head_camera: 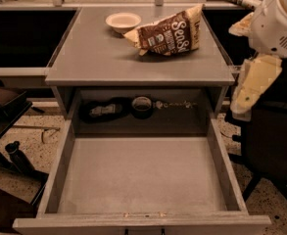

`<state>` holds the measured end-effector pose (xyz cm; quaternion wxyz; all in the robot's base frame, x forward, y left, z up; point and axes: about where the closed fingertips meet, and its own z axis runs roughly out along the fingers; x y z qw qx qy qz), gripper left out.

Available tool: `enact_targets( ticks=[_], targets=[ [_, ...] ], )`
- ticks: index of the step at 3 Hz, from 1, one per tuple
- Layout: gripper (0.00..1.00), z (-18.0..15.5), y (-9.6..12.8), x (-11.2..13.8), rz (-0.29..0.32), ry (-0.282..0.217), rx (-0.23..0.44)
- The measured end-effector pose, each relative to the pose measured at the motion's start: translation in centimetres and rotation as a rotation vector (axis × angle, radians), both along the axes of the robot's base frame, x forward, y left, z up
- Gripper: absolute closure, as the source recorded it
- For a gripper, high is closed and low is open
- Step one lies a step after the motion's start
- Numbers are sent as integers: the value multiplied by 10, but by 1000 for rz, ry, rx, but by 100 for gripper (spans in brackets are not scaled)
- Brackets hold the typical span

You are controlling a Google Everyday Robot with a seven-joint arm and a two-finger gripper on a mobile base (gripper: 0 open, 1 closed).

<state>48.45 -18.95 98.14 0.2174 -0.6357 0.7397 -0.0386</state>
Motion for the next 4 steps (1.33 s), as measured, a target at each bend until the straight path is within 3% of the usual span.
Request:
enact_targets(
  ticks=[1,2,3,4],
  targets=[
    [0,4,45,65,118,-89,26],
    [0,5,107,126,237,-141,39],
    [0,0,112,136,251,-131,30],
    [0,-6,120,170,297,-132,-13]
  ],
)
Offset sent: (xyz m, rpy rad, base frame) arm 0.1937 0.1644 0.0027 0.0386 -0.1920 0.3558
